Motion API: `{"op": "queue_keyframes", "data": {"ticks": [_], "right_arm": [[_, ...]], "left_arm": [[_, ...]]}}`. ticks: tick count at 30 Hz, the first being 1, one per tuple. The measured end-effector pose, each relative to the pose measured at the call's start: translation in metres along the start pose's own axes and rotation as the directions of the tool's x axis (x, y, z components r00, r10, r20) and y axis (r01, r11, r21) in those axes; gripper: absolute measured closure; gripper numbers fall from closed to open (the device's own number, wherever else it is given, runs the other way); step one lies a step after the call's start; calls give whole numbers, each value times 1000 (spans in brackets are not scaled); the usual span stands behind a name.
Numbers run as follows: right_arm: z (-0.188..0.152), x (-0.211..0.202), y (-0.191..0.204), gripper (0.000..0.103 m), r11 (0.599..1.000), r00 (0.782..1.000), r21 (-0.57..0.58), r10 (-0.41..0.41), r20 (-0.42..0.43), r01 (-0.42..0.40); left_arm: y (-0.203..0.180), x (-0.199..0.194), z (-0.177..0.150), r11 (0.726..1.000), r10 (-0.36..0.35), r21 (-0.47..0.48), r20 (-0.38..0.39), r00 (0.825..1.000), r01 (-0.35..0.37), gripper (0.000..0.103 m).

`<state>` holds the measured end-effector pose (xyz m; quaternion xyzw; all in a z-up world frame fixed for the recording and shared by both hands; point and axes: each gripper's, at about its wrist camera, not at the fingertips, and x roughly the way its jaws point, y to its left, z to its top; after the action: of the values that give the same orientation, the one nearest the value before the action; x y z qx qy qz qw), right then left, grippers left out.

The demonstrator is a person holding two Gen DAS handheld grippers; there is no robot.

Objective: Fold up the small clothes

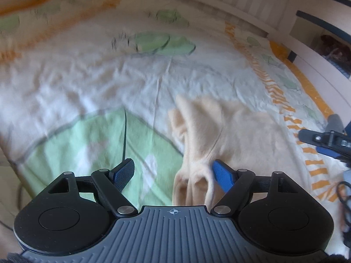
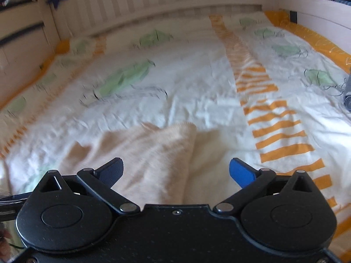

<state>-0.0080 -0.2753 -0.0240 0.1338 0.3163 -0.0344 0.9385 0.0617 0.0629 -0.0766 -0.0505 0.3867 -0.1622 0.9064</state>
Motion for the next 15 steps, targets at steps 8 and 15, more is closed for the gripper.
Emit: {"op": "queue_keyframes", "data": {"ticks": [8, 15], "right_arm": [[0, -23, 10, 0, 1000, 999, -27, 2, -48, -3], [-13, -39, 15, 0, 998, 995, 20, 55, -80, -54]], "left_arm": [[-36, -29, 9, 995, 57, 77, 18, 998, -59, 22], [-54, -37, 3, 995, 64, 85, -24, 998, -61, 1]]}}
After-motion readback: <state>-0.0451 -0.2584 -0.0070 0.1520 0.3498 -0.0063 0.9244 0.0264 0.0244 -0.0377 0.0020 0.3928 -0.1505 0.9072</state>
